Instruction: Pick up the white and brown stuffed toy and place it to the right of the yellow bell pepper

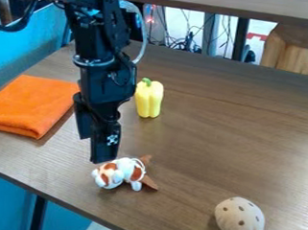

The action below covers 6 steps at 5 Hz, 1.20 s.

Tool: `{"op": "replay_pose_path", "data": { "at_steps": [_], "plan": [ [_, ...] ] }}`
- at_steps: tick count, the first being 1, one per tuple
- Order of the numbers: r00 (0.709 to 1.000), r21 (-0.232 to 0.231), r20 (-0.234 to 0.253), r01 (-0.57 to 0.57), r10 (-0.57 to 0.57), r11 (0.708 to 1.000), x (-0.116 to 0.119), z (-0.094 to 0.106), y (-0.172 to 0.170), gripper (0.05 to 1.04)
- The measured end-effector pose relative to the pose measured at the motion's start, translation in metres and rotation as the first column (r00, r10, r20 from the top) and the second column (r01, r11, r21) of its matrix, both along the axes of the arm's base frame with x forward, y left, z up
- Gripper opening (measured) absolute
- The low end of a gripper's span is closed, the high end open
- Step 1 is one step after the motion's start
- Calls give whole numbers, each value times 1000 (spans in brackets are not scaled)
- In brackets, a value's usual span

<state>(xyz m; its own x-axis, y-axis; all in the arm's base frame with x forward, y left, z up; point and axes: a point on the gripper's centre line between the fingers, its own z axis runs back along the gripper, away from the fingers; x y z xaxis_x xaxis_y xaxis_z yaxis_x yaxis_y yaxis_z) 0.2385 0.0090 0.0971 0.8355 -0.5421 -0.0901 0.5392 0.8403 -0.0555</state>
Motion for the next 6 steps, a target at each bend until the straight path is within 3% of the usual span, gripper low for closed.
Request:
{"op": "replay_pose_path", "data": {
  "at_steps": [1,4,6],
  "plan": [
    [1000,-1,-26,0,0,1000,-2,-6,0,1001],
    [998,64,1,68,-69,996,14,-43,1,1001],
    [995,79,-81,66,-59,995,17,-77,3,1001]
  ]
}}
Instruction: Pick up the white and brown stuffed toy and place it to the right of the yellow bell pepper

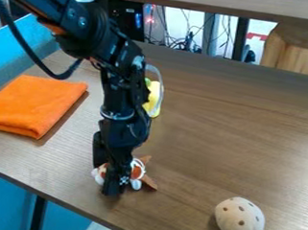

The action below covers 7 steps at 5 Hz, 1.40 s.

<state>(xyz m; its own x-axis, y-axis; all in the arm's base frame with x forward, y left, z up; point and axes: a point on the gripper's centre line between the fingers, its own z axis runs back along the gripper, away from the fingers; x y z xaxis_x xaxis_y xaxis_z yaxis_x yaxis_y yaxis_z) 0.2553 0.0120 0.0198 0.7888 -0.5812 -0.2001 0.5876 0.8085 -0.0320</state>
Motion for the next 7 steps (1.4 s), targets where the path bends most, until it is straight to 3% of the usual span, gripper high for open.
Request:
{"op": "replay_pose_path", "data": {
  "at_steps": [1,2,4,5,7],
  "plan": [
    [1000,15,12,-22,22,1000,9,-3,-2,947],
    [1000,6,-1,-31,31,1000,4,-1,-4,697],
    [995,-79,61,-68,73,995,11,41,-14,644],
    [964,-116,210,-143,165,983,46,57,-22,644],
    [919,-173,233,-282,317,944,107,51,-74,644]
  ]
}}
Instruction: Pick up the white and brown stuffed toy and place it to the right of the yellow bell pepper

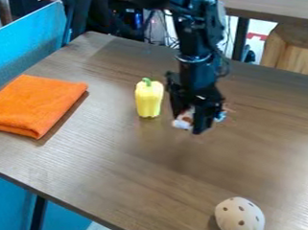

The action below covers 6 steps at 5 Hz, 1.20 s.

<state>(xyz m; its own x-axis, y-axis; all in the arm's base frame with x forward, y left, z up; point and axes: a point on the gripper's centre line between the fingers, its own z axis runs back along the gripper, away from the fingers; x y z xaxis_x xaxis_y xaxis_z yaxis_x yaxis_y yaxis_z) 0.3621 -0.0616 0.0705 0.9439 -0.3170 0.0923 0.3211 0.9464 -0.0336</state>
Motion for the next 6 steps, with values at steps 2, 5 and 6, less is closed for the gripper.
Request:
{"op": "replay_pose_path", "data": {
  "at_steps": [2,5,6],
  "plan": [
    [994,-2,-22,-106,106,994,27,-18,-18,644],
    [963,51,-194,-180,186,982,47,-46,-21,690],
    [965,25,-188,-179,181,984,38,-46,-22,955]
  ]
}}
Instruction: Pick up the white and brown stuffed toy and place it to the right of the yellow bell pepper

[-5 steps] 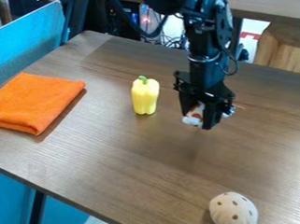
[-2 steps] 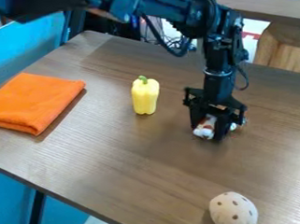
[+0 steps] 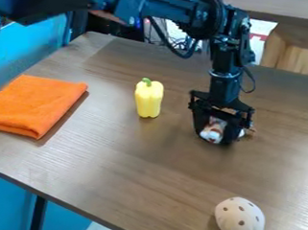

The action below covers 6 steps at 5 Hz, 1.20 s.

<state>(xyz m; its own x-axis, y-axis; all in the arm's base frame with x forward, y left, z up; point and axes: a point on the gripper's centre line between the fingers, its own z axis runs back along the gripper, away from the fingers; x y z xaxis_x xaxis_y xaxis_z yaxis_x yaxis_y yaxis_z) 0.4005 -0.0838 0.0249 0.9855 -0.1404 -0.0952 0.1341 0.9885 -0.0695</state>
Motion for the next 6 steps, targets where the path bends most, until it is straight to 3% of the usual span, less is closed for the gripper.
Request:
{"op": "replay_pose_path", "data": {
  "at_steps": [1,2,3,4,5,6],
  "plan": [
    [1000,-60,-3,-8,8,998,-16,8,3,999],
    [995,-130,87,-45,57,991,-19,47,18,999],
    [984,-105,168,-43,61,994,-43,75,30,999],
    [989,-32,148,24,-19,999,-89,91,47,999],
    [986,-64,72,154,-149,986,-133,89,84,999],
    [990,-108,61,136,-130,985,-156,93,111,999]
  ]
}}
